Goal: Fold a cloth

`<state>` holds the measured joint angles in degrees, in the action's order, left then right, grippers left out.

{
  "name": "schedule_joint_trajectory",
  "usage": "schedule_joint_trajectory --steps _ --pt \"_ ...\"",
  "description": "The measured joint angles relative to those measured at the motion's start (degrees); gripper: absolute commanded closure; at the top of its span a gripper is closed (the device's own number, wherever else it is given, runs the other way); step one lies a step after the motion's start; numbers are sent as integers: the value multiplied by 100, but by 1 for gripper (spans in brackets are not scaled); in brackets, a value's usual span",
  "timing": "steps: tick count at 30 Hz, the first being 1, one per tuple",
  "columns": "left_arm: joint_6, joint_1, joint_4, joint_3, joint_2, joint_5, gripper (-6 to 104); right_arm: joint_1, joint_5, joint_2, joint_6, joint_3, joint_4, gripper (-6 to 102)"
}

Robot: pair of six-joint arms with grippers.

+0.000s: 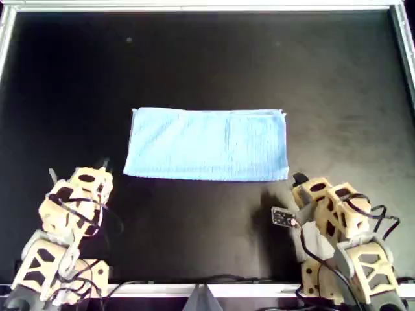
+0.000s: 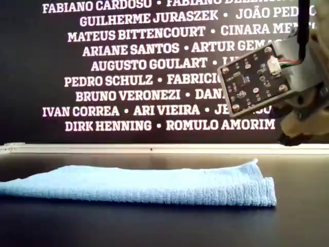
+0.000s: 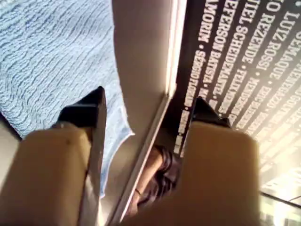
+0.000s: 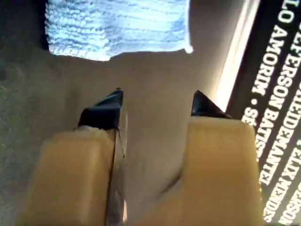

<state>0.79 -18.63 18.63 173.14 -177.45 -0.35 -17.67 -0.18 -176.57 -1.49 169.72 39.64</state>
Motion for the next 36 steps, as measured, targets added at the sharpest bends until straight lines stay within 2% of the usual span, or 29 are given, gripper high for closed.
schedule_joint_trajectory --steps 4,7,11,15,20,26,33,36 --pt "0 0 0 0 0 0 33 0 0 0 0 0 0 38" --pt "0 0 0 0 0 0 33 0 0 0 105 0 0 37" --pt "0 0 0 0 53 0 33 0 0 0 193 0 -53 28" --pt "0 0 0 0 185 0 32 0 9 255 193 0 -53 22" --pt "0 0 0 0 255 0 32 0 -9 1775 193 -158 -316 21" --pt "0 0 0 0 255 9 32 -18 -9 4526 193 -1556 -624 19" --pt "0 0 0 0 255 18 32 -44 -9 6170 158 -2839 -853 5" --pt "0 0 0 0 255 18 32 -44 -9 6521 141 -3138 -932 3"
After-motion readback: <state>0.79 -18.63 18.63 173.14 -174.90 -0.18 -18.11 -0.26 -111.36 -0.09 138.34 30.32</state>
